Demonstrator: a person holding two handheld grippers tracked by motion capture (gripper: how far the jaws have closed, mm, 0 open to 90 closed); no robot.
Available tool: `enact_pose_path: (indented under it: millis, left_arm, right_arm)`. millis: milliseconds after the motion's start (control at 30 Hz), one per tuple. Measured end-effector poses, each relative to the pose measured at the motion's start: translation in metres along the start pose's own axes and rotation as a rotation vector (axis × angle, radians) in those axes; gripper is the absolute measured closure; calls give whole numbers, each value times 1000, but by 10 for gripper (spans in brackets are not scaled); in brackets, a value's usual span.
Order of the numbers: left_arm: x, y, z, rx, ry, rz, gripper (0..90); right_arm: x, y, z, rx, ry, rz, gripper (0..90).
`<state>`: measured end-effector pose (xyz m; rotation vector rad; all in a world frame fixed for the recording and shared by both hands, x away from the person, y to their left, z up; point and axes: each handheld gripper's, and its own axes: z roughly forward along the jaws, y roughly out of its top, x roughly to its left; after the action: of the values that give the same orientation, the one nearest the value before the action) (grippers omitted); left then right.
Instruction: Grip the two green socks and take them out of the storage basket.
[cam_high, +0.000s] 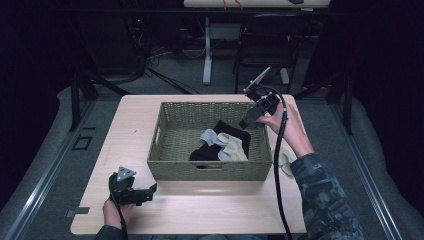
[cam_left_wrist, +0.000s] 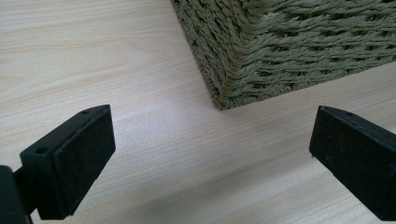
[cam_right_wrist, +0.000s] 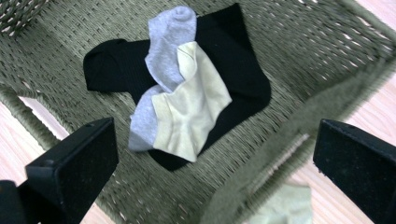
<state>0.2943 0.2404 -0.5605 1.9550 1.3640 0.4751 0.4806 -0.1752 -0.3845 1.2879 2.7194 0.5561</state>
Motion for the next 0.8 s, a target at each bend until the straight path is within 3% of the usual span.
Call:
enact_pose_path:
  millis: [300, 800]
  left_arm:
    - [0, 0, 0, 1, 0, -1, 1]
    - [1, 0, 0, 2, -1, -3, 1]
  right_arm:
    - [9, 10, 21, 17, 16, -18, 0]
    - [11, 18, 51, 25, 57, -11, 24]
